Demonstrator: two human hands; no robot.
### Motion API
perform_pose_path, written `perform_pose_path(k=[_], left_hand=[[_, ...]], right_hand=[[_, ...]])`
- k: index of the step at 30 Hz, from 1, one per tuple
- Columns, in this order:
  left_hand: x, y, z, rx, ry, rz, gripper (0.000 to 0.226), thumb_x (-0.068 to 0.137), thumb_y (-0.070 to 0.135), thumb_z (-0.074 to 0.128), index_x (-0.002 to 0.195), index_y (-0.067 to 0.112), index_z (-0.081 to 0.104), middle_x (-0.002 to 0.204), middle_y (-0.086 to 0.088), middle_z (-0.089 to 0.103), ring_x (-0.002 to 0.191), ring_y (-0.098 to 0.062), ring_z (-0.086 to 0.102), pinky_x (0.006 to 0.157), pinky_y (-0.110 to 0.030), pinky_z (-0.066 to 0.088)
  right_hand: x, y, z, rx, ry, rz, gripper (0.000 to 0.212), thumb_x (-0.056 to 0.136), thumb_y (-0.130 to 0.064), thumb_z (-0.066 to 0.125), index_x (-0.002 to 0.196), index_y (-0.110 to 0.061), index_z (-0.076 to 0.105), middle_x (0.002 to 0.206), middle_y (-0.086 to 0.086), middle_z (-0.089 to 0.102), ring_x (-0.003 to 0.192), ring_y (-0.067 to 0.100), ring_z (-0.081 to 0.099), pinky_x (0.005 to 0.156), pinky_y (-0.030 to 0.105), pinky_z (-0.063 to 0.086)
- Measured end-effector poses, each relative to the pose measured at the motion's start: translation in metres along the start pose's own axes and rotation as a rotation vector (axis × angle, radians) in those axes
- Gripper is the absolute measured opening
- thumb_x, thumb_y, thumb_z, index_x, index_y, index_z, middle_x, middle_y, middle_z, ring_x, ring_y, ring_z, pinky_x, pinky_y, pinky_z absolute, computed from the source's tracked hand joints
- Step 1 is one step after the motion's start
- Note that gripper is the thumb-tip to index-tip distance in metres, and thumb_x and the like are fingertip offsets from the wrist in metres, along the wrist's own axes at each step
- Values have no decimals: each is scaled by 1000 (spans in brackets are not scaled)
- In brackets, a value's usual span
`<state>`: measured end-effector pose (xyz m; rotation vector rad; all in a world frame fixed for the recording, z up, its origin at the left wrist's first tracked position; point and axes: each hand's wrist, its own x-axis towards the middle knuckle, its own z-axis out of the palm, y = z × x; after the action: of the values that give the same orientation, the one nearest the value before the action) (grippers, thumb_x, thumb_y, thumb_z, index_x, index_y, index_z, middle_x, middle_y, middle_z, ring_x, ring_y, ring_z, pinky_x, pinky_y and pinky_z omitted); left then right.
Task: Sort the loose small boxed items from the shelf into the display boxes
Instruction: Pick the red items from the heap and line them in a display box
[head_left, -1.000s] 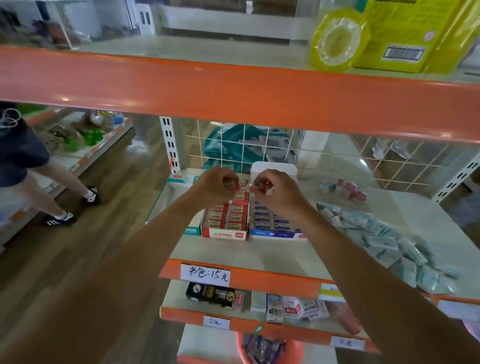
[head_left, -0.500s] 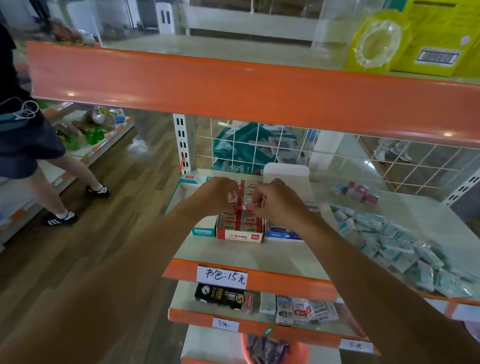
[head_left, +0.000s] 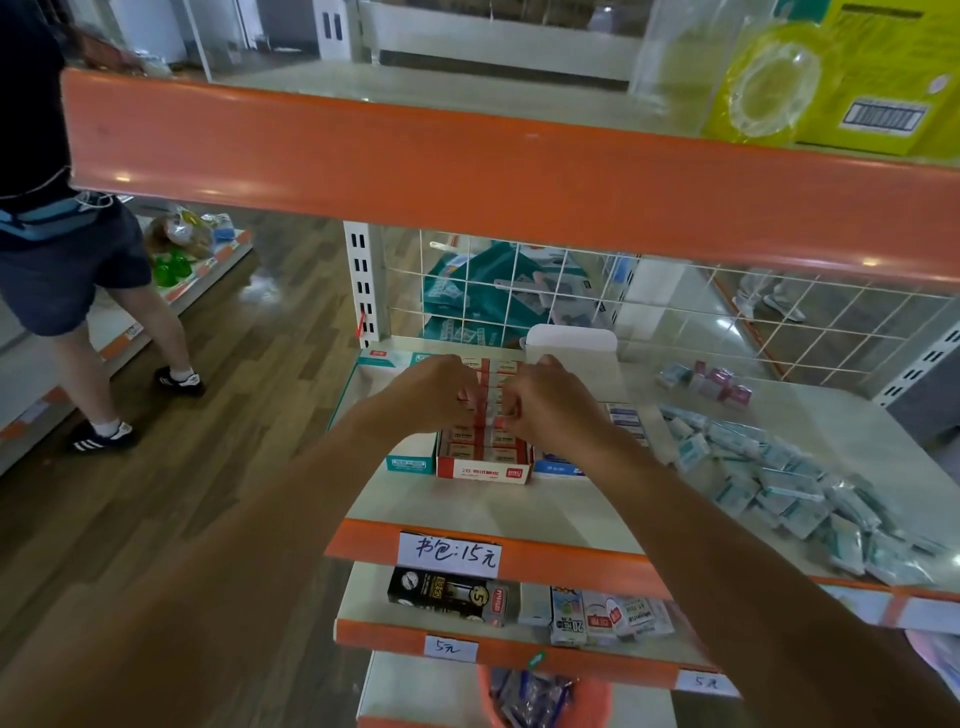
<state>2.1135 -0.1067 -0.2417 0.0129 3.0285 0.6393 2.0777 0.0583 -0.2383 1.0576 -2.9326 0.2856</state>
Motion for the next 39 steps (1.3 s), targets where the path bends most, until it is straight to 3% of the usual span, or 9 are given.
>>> perform_pose_path(k=[7, 11, 17, 22, 28, 34, 39], left_hand=[[-3, 2, 4, 80, 64, -6, 22, 89, 22, 65, 109, 27, 69, 112, 0, 60, 96, -19, 58, 77, -24, 49], [-1, 5, 0, 86, 35, 0, 28, 87, 26, 67, 115, 25, 65, 113, -2, 60, 93, -18, 55, 74, -23, 45], [10, 25, -2, 77, 126, -44, 22, 91, 27, 58, 111, 19, 65, 115, -3, 58, 101, -21, 56, 83, -32, 50], [25, 61, 11, 110, 253, -10, 27, 93, 28, 54, 118, 16, 59, 116, -5, 58, 108, -23, 52, 90, -37, 46], [50, 105, 30, 147, 213, 54, 36, 95, 33, 53, 127, 16, 52, 129, -9, 50, 120, -27, 45, 99, -41, 44], [71, 149, 48, 197, 164, 98, 38, 95, 31, 49, 130, 15, 49, 129, -12, 48, 119, -30, 43, 94, -44, 44], [85, 183, 63, 183, 163, 128, 35, 95, 31, 48, 126, 14, 51, 126, -12, 49, 116, -30, 44, 91, -43, 42]], right_hand=[[5, 5, 0, 59, -30, 37, 23, 85, -37, 69, 101, -20, 70, 104, 5, 62, 95, 22, 57, 87, 40, 52], [6, 2, -1, -29, -20, 34, 32, 88, -38, 66, 113, -18, 64, 112, 5, 62, 106, 24, 52, 89, 41, 46], [-6, 21, -1, 109, 91, 92, 34, 94, -37, 56, 125, -23, 58, 127, 2, 60, 115, 23, 53, 96, 45, 46], [-21, 57, -9, 22, 104, 187, 42, 96, -41, 50, 136, -27, 48, 140, 2, 50, 126, 24, 46, 102, 44, 41], [-44, 111, -16, 3, 110, 278, 48, 95, -44, 49, 140, -26, 45, 138, 5, 52, 124, 27, 48, 102, 48, 42], [-65, 164, -28, -58, 124, 349, 49, 94, -45, 50, 139, -27, 46, 141, 8, 49, 130, 31, 41, 106, 43, 35], [-76, 210, -31, 10, 75, 443, 50, 94, -43, 48, 141, -26, 44, 142, 6, 47, 126, 30, 45, 100, 45, 42]])
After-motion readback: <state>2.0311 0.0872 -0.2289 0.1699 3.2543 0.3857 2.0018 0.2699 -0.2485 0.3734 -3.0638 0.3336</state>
